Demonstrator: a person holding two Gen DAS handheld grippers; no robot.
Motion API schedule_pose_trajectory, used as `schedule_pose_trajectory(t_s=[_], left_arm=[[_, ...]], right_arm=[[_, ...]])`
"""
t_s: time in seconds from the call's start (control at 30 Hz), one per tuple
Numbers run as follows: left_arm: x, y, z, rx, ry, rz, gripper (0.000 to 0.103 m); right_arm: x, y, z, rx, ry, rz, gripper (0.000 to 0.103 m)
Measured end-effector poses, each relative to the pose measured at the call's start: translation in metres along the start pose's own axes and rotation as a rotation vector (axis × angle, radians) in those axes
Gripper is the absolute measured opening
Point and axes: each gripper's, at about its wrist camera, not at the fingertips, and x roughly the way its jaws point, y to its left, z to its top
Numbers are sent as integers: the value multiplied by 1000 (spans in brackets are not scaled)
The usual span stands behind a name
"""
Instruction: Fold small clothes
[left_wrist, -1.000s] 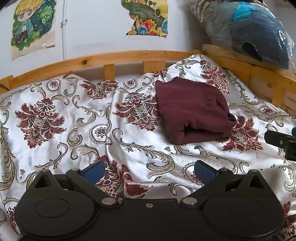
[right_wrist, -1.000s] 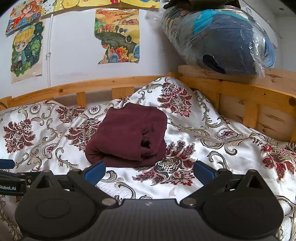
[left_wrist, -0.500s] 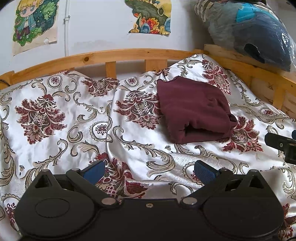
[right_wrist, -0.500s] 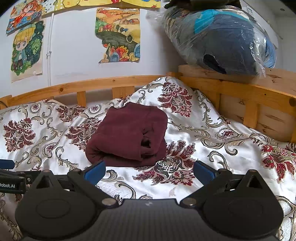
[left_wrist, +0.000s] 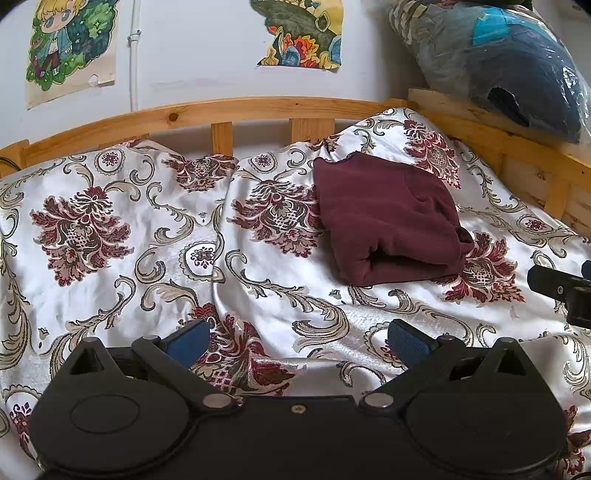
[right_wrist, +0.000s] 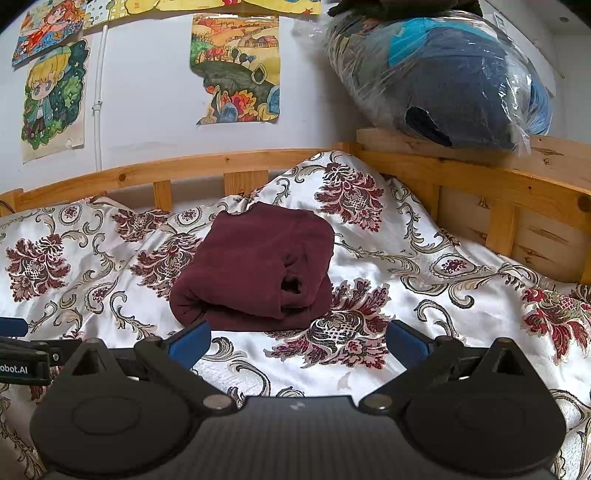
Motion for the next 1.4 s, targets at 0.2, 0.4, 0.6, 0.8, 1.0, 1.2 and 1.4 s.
schedule_pose_trajectory(t_s=[0.2, 0.4, 0.6, 0.8, 1.0, 1.2, 1.4], left_arm=[[0, 0, 0, 0, 1, 1, 102], [0, 0, -1, -3, 5, 4, 102], [0, 0, -1, -3, 4, 4, 102], [0, 0, -1, -5, 5, 4, 102], [1, 0, -1, -2, 11, 9, 102], [7, -2, -3, 23, 64, 42, 102], [7, -1, -4, 10, 72, 44, 102]], right_arm=[[0, 0, 1, 0, -1, 0, 103], [1, -1, -1, 0, 0, -1, 103], [1, -1, -1, 0, 1, -1, 103], [1, -1, -1, 0, 1, -1, 103], [1, -1, -1, 0, 1, -1, 103], [1, -1, 0, -2, 3, -1, 103], [2, -1, -3, -3, 5, -2, 103]])
